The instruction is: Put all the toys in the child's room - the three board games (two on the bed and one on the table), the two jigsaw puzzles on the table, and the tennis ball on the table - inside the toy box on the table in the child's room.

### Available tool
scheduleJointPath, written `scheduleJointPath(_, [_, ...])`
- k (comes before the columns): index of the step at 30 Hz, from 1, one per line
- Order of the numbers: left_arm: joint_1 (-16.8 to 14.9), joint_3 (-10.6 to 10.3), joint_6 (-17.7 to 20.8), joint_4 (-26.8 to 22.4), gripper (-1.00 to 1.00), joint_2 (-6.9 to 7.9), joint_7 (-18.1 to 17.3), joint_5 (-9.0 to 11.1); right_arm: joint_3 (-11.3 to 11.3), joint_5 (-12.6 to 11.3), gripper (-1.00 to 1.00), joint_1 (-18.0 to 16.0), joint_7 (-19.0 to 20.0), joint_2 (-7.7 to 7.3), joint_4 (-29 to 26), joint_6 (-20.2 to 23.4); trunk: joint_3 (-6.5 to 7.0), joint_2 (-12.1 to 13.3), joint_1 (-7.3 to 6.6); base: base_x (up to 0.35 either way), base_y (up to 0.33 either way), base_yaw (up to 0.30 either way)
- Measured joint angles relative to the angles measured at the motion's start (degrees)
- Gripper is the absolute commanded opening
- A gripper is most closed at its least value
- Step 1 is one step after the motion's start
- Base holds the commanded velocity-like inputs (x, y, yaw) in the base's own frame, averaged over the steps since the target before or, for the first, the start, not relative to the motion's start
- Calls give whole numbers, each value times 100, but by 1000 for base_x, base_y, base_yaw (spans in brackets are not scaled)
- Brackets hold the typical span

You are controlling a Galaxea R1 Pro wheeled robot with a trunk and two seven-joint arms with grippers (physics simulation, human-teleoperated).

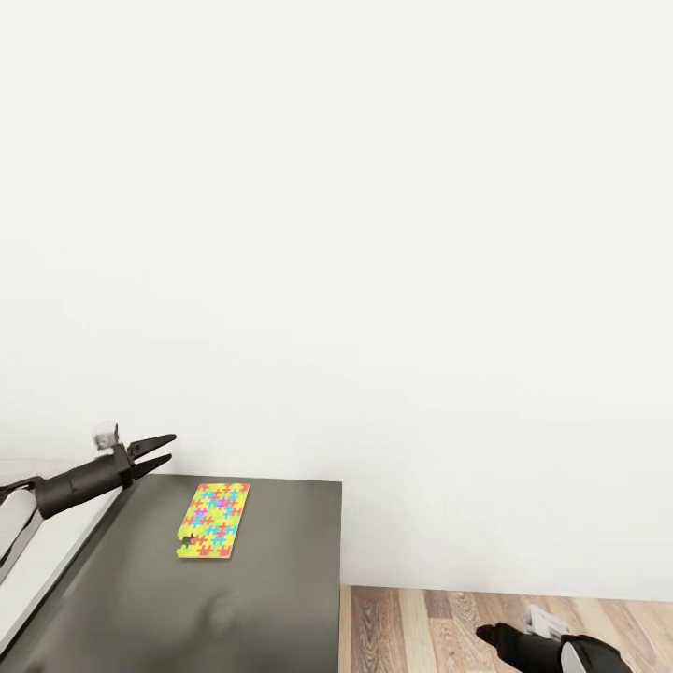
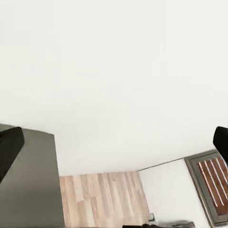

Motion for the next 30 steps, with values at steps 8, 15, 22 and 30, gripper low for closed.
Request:
scheduleJointPath(8, [-29,-7,-7,0,100,-19,952,-6,17,85,100,-16,-929,193,432,-614,0,0,0,0,0,0])
scheduleJointPath(15, [-61,-58,-37,-2,100,-424,2743,-37,142,146,100,-137,-1865,402,642,-965,0,1,0,0,0,0])
scheduleJointPath(22, [-76,-137,-363,33,100,-1244,4873,-242,712,110,100,-745,-2747,592,770,-914,0,0,0,0,0,0])
scheduleJointPath(30, [-137,-406,-759,74,100,-1610,5648,-1197,925,69,100,-854,-3059,706,1294,-1180,1,0,0,0,0,0])
